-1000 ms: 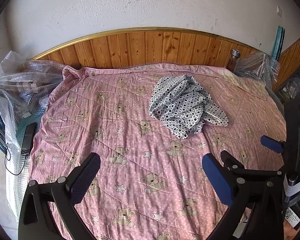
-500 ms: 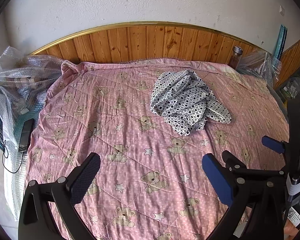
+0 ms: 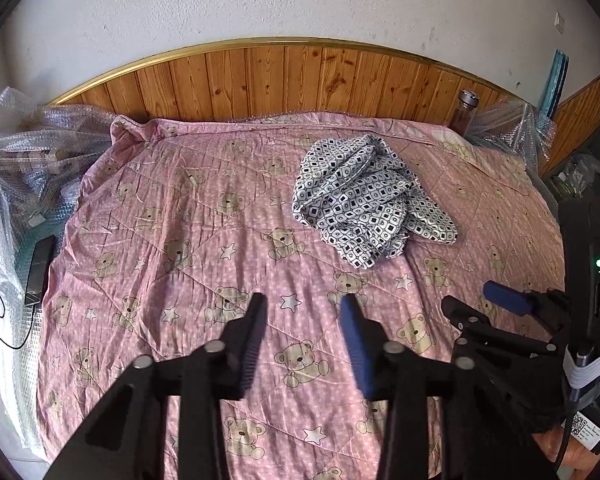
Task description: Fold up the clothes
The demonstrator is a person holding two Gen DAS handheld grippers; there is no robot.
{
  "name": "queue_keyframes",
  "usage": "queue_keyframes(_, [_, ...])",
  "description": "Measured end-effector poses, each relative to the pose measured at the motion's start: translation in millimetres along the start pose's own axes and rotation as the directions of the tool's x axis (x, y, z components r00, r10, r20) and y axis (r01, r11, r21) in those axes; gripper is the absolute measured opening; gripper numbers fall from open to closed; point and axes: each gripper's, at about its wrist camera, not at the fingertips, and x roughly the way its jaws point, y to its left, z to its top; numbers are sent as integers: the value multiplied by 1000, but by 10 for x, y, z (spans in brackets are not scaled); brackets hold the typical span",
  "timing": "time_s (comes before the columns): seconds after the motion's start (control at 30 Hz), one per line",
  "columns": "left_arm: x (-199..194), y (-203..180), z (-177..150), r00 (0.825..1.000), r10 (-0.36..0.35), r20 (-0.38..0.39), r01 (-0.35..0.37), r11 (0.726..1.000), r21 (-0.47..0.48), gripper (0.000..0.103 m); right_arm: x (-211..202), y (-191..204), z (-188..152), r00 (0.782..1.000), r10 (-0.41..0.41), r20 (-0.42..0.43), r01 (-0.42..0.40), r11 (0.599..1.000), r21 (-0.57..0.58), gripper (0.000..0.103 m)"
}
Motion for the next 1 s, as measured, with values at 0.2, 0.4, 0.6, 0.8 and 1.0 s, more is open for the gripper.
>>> queue_keyframes(0.2, [126,-123,42,999,-44,-14,45,999,30,0,-2,-13,34,1000,11,28,-10,999,-37,2])
queue_keyframes(0.4, [308,-227,155,999,-37,-38,39,998,43,0,118,-113,183,1000,20,24,-19,999,-29,18])
queue_keyframes(0.6, [821,-126,311,988,-121,-92,115,991,-67,102,551,-579,516,995,99,3,-98,990,102,61])
queue_keyframes(0.8, [1739,-45,537,974,-118,-195,89,984,-154,102,1302,-1037,923,985,167,-44,-155,967,200,64])
queue_keyframes(1.0, [2351,127,814,975,-139,-176,81,949,-304,102,2034,-989,1275,912,405,-69,-379,895,236,53])
